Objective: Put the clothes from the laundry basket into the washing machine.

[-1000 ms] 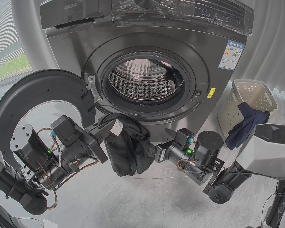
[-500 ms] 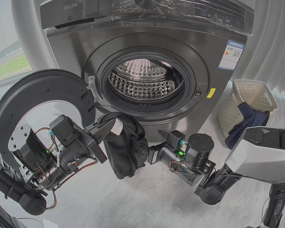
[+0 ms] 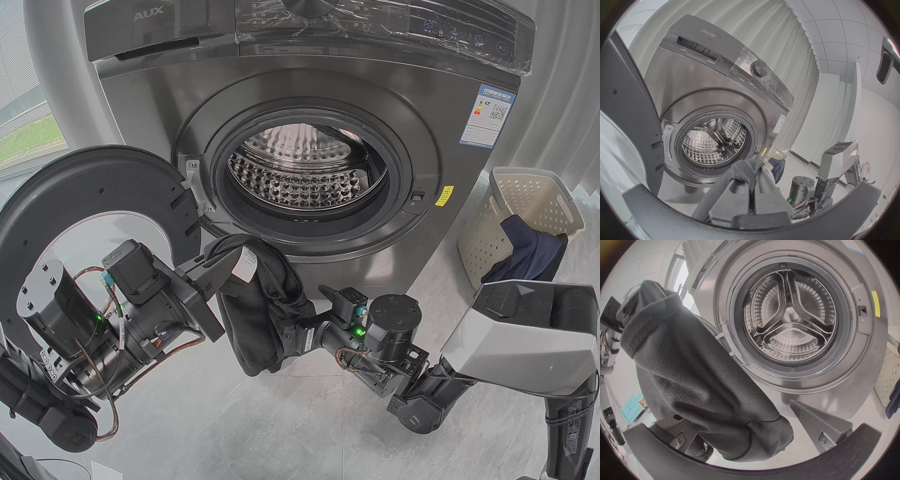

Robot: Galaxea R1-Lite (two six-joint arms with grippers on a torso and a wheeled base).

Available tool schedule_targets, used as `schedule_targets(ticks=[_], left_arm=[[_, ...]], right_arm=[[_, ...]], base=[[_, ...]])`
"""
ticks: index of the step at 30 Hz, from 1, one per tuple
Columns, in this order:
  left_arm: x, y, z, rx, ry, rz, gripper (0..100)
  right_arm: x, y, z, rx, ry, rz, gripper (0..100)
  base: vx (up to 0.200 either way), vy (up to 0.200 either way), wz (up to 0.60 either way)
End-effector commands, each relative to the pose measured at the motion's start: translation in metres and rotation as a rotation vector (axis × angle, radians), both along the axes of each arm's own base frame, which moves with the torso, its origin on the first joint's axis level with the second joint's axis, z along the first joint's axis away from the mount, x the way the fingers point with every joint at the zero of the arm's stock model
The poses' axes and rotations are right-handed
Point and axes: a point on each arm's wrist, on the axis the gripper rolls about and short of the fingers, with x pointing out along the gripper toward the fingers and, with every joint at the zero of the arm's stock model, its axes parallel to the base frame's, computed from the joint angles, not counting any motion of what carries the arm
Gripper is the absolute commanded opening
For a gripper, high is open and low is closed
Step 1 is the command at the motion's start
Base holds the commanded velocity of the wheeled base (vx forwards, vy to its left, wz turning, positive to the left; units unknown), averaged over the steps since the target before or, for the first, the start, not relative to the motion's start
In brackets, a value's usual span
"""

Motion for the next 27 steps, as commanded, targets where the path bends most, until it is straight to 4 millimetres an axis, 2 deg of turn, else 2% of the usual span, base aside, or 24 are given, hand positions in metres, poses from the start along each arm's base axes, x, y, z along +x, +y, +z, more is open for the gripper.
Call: schedule_targets(ticks=[1,6,8,9,15,21,25,27], left_arm=[[0.000,0.000,0.000,0.000,0.001,0.000,0],[0.000,0.001,-0.001,0.000,0.003,0.001,0],[0.000,0.000,-0.001,0.001,0.005,0.001,0],[0.000,0.000,-0.002,0.002,0.007,0.001,0],[0.000,-0.001,-0.006,0.012,0.023,-0.005,0],[-0.002,-0.002,-0.008,0.020,0.031,-0.014,0],[-0.009,-0.012,-0.009,0.009,0.041,-0.073,0],[-0.009,-0.016,-0.009,0.007,0.049,-0.097,0]], right_arm=[[0.005,0.005,-0.004,0.010,-0.005,-0.001,100],[0.005,0.002,0.005,0.031,-0.021,-0.009,100],[0.004,-0.003,0.016,0.046,-0.037,-0.013,100],[0.002,-0.007,0.025,0.058,-0.049,-0.016,0],[-0.002,-0.032,0.065,0.110,-0.112,-0.037,0],[-0.015,-0.051,0.077,0.111,-0.115,-0.043,0],[-0.036,-0.061,0.088,0.126,-0.127,-0.022,0],[-0.039,-0.063,0.092,0.132,-0.133,-0.019,0]], base=[[0.000,0.000,0.00],[0.000,0.000,0.00],[0.000,0.000,0.00],[0.000,0.000,0.00],[0.000,0.000,0.00],[0.000,0.000,0.00],[0.000,0.000,0.00],[0.000,0.000,0.00]])
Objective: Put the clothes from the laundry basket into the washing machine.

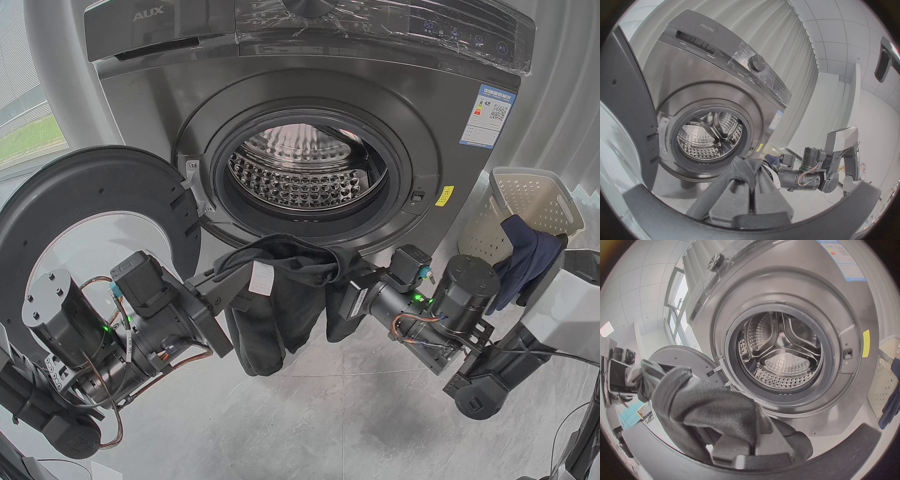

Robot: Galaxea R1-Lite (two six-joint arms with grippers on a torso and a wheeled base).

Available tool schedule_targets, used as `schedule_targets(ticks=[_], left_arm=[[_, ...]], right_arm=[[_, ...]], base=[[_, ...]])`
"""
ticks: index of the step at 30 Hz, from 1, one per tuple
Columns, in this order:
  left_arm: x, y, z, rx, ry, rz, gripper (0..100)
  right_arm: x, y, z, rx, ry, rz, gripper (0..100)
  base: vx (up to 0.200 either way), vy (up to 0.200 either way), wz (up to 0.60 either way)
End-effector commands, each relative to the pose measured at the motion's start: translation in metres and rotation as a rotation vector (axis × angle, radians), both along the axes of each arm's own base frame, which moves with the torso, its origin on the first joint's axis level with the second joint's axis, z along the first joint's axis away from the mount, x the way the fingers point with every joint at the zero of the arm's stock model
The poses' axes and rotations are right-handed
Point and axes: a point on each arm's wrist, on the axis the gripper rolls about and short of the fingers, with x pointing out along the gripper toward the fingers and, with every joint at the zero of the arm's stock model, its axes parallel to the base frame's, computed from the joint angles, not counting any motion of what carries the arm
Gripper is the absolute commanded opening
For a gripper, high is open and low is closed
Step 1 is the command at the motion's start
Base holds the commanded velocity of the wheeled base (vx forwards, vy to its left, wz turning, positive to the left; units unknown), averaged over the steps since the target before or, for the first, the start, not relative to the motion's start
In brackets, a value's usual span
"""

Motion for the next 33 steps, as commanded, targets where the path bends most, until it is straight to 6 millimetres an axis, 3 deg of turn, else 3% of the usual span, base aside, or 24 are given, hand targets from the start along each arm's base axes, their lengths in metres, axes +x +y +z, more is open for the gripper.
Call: schedule_targets(ticks=[1,2,3,7,14,24,33], left_arm=[[-0.003,-0.013,-0.004,0.001,0.022,-0.068,0],[-0.001,-0.016,-0.007,0.009,0.026,-0.088,0],[0.000,-0.018,-0.008,0.014,0.030,-0.100,100],[0.010,-0.022,-0.023,0.045,0.075,-0.106,100],[0.025,-0.027,-0.052,0.083,0.183,-0.090,100],[0.045,-0.025,-0.085,0.131,0.284,-0.044,100],[0.046,-0.022,-0.096,0.156,0.320,-0.034,100]], right_arm=[[-0.022,-0.013,0.027,0.043,-0.045,0.016,0],[-0.026,-0.015,0.031,0.051,-0.051,0.018,0],[-0.028,-0.017,0.035,0.058,-0.057,0.020,0],[-0.040,-0.023,0.046,0.078,-0.078,0.032,0],[-0.059,-0.016,0.061,0.112,-0.105,0.085,0],[-0.059,-0.015,0.063,0.119,-0.107,0.086,0],[-0.054,-0.016,0.063,0.119,-0.107,0.072,0]], base=[[0.000,0.000,0.00],[0.000,0.000,0.00],[0.000,0.000,0.00],[0.000,0.000,0.00],[0.000,0.000,0.00],[0.000,0.000,0.00],[0.000,0.000,0.00]])
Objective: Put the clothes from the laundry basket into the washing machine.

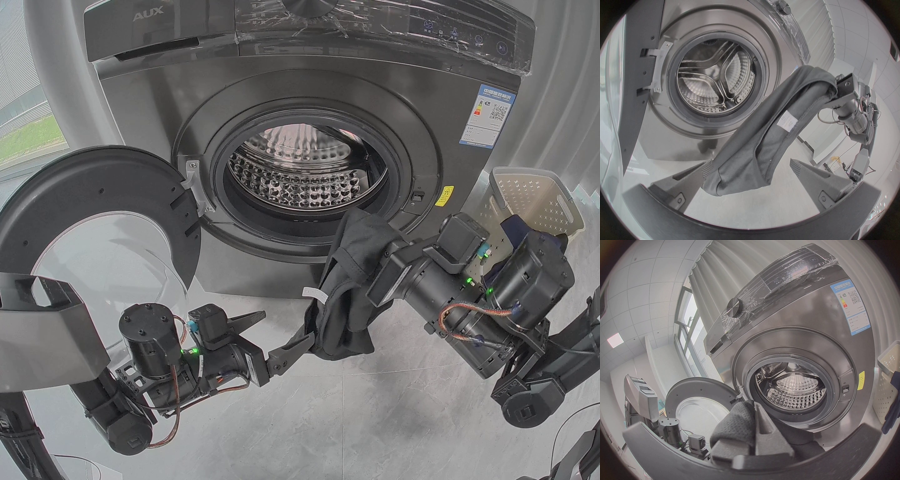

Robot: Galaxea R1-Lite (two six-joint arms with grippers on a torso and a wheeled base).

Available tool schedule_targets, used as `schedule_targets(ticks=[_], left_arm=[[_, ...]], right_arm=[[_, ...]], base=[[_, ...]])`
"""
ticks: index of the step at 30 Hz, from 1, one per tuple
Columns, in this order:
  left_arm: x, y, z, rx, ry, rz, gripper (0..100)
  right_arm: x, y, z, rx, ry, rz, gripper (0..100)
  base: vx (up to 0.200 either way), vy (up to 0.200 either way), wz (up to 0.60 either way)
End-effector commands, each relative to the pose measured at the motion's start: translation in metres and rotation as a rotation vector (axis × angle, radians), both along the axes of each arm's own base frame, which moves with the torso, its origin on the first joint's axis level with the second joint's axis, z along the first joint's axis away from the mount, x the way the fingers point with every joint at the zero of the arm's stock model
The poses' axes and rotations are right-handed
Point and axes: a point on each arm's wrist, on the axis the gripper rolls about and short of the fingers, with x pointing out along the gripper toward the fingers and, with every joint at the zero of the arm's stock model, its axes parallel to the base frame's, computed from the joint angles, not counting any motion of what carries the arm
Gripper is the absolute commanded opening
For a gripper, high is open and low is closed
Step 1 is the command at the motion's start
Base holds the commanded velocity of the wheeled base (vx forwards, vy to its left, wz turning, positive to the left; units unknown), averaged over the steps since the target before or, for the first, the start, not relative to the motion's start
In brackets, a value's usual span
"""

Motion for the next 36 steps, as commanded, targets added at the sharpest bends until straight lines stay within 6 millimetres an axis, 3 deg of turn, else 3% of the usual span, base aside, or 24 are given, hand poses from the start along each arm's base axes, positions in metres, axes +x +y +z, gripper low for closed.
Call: schedule_targets(ticks=[1,16,23,30,36], left_arm=[[0.001,0.000,-0.011,0.024,0.032,0.000,100],[0.015,-0.010,-0.052,0.109,0.094,-0.031,100],[0.043,-0.016,-0.071,0.123,0.069,0.002,100],[0.058,-0.022,-0.081,0.117,0.054,0.011,100],[0.057,-0.026,-0.081,0.115,0.051,-0.006,100]], right_arm=[[0.002,0.001,0.001,0.003,-0.004,-0.003,0],[0.001,0.003,0.001,0.004,-0.001,0.002,0],[-0.001,0.003,0.000,0.002,0.001,0.007,0],[-0.001,0.003,0.000,0.002,0.003,0.007,0],[-0.001,0.003,0.000,0.001,0.004,0.007,0]], base=[[0.000,0.000,0.00],[0.000,0.000,0.00],[0.000,0.000,0.00],[0.000,0.000,0.00],[0.000,0.000,0.00]])
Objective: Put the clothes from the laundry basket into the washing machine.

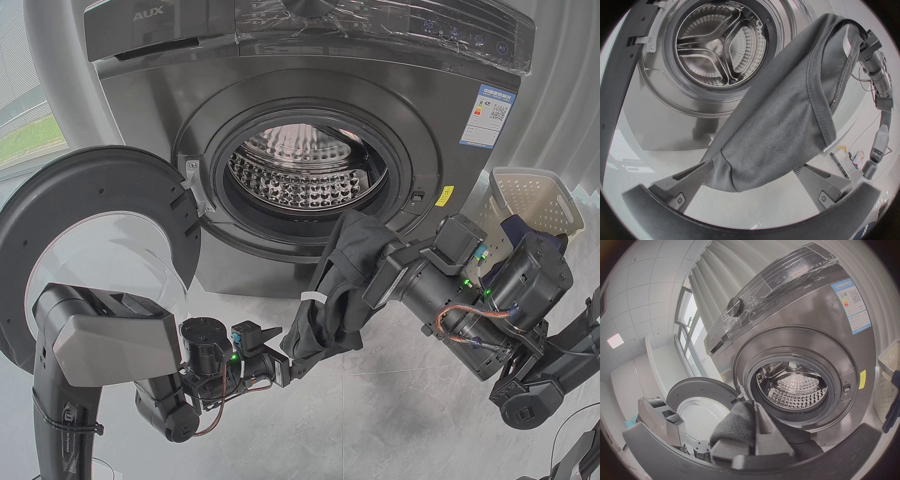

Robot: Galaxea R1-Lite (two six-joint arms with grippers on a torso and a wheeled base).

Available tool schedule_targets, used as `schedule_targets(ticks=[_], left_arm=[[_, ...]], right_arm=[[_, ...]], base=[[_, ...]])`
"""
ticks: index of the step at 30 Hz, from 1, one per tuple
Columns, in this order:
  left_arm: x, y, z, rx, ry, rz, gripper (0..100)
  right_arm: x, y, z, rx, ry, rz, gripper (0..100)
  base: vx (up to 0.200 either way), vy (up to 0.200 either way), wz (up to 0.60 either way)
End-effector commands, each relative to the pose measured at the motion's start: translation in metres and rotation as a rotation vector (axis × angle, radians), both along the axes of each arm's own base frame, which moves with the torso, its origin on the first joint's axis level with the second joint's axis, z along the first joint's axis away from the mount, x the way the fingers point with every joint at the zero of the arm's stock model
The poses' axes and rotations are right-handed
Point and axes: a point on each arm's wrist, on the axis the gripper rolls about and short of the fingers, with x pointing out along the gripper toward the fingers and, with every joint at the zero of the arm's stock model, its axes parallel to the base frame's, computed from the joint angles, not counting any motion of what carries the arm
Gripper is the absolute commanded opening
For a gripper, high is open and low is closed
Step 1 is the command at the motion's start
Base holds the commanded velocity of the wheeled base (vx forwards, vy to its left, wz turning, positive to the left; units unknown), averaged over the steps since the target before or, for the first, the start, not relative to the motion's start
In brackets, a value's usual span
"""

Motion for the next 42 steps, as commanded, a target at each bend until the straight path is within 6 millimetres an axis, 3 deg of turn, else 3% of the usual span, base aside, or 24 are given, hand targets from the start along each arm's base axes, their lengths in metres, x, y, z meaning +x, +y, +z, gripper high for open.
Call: schedule_targets(ticks=[1,14,15,26,35,42], left_arm=[[-0.001,-0.003,-0.006,0.008,0.012,-0.010,100],[0.015,-0.010,-0.007,-0.015,-0.028,0.001,100],[0.016,-0.012,-0.007,-0.019,-0.033,-0.004,0],[0.029,-0.022,0.002,-0.060,-0.095,-0.008,0],[0.008,0.018,0.058,-0.091,-0.148,0.054,0],[-0.023,0.045,0.080,-0.080,-0.143,0.082,0]], right_arm=[[0.000,0.001,0.000,0.001,-0.001,0.000,0],[-0.001,0.002,-0.001,-0.001,0.002,0.005,0],[-0.001,0.002,-0.001,-0.001,0.002,0.005,0],[-0.001,0.001,0.000,0.006,0.006,0.001,0],[0.010,-0.016,-0.007,-0.014,0.024,-0.057,0],[0.010,-0.023,-0.017,-0.038,0.050,-0.073,0]], base=[[0.000,0.000,0.00],[0.000,0.000,0.00],[0.000,0.000,0.00],[0.000,0.000,0.00],[0.000,0.000,0.00],[0.000,0.000,0.00]])
